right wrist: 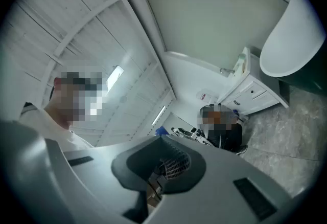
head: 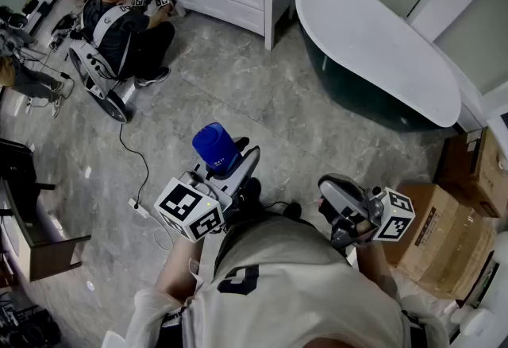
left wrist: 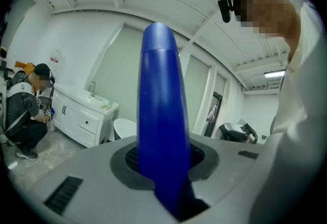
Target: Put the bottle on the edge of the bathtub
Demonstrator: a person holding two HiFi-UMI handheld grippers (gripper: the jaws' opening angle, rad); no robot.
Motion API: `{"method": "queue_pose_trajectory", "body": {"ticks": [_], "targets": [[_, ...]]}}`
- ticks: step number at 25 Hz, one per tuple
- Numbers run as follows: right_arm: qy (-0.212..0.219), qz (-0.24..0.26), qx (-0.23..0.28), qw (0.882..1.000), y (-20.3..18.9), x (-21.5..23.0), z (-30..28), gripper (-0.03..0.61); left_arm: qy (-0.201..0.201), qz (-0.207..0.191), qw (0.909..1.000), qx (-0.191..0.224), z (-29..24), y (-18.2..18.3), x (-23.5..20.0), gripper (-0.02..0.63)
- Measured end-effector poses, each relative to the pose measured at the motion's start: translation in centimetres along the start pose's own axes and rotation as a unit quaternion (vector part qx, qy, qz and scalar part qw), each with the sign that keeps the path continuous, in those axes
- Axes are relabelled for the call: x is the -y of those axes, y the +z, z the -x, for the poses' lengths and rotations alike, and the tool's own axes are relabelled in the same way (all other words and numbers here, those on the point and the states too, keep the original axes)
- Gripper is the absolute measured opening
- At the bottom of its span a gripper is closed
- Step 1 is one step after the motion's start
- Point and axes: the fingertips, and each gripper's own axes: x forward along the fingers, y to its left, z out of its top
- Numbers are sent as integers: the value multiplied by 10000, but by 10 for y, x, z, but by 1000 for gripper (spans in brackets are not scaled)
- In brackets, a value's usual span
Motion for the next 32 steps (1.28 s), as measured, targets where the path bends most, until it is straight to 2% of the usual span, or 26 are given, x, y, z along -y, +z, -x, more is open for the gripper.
{"method": "queue_pose_trajectory", "body": {"ticks": [5, 11, 14, 20, 27, 30, 32], "targets": [[61, 7, -305, 9995, -16, 9, -57, 28, 197, 311, 9991, 211, 32, 17, -52, 154], [76, 37, -518, 9986, -15, 32, -104, 28, 411, 146, 9983, 384, 42, 31, -98, 153], [72, 21, -583, 9983, -15, 44, -120, 28, 375, 99, 9986, 351, 40, 34, -113, 153], [-461, -99, -609, 9970, -17, 75, -138, 28, 314, 56, 9993, 187, 34, 44, -137, 153], [-567, 5, -707, 9959, -14, 88, -168, 28, 156, 86, 9991, 390, 35, 61, -163, 153], [-641, -42, -857, 9942, -19, 93, -179, 28, -118, 329, 9973, 647, 43, 66, -168, 153], [-710, -88, -984, 9926, -24, 97, -186, 28, -86, 409, 9970, 653, 45, 63, -178, 153]]}}
